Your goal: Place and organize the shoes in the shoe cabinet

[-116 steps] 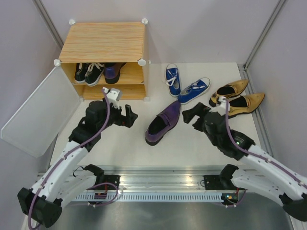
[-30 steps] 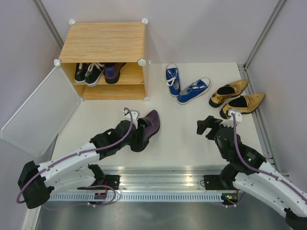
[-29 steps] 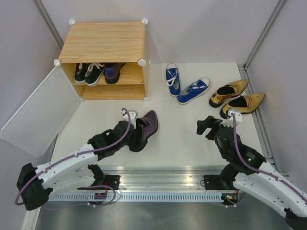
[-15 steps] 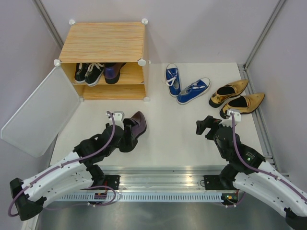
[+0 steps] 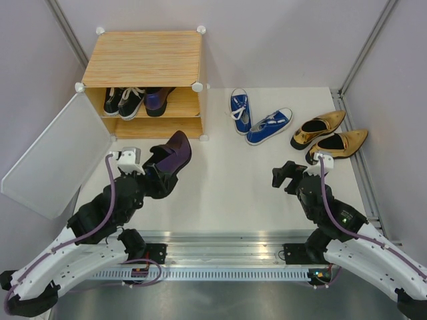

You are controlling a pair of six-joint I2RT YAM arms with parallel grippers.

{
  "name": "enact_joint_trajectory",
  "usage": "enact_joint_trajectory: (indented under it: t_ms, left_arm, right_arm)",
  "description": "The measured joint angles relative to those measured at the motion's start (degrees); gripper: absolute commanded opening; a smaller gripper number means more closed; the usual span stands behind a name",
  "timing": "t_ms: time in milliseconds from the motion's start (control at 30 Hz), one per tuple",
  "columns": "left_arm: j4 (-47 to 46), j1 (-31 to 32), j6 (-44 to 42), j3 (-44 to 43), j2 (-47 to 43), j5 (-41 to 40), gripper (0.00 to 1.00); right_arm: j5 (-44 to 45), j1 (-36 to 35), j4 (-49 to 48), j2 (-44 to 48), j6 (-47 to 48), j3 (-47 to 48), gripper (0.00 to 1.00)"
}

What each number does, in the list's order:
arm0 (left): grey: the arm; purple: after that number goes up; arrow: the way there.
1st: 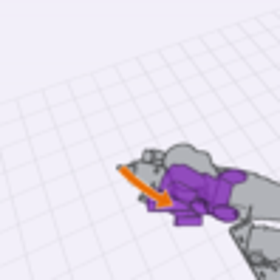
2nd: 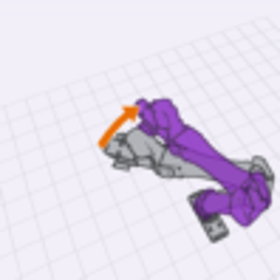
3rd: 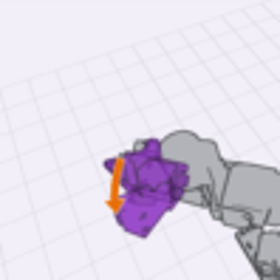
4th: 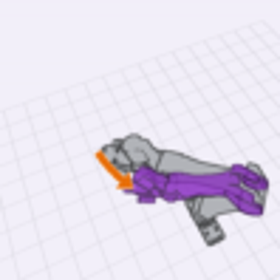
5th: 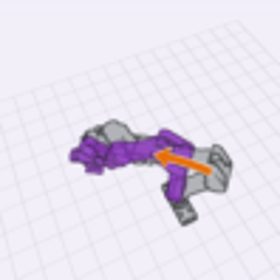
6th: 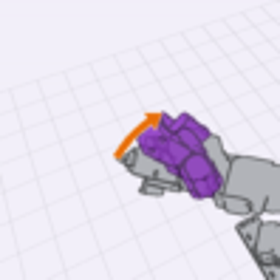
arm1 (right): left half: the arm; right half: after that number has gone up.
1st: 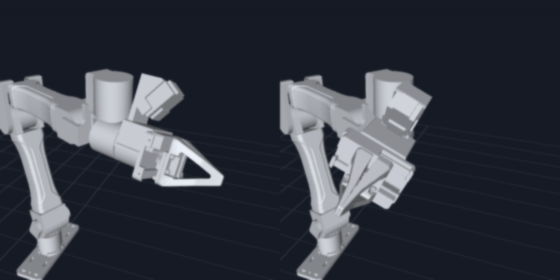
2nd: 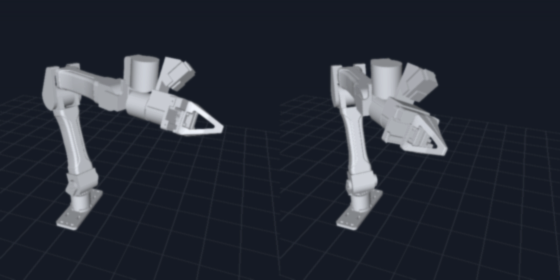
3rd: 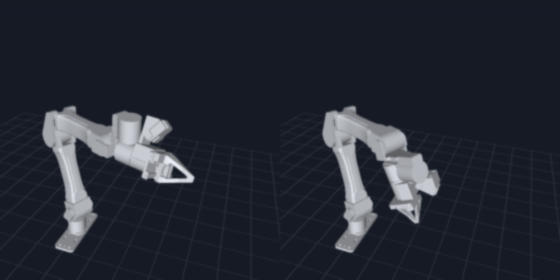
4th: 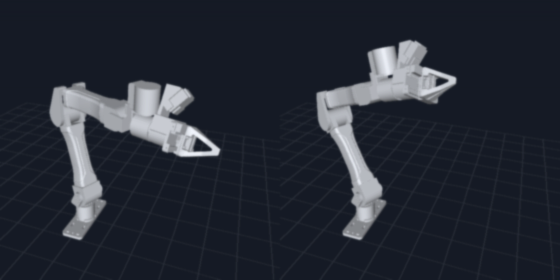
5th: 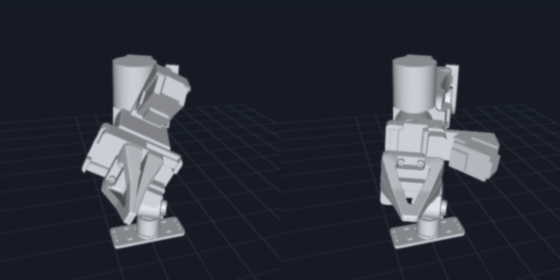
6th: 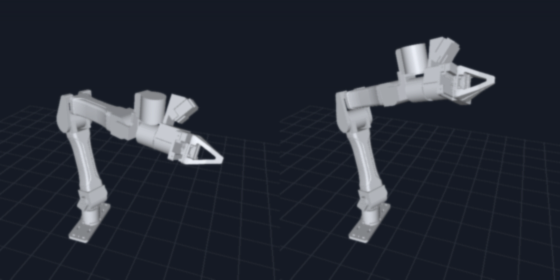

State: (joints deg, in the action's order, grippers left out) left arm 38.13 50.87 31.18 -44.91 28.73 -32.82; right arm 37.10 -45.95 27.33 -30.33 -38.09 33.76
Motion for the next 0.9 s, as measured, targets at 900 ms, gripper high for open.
enact_joint_trajectory:
  t_ms: [900]
  left_arm:
    - [-17.6,-0.2,-16.3,-1.8,13.4,-5.6,0.02]
  right_arm:
    - [-0.2,0.6,-1.2,-2.4,0.6,-0.3,0.98]
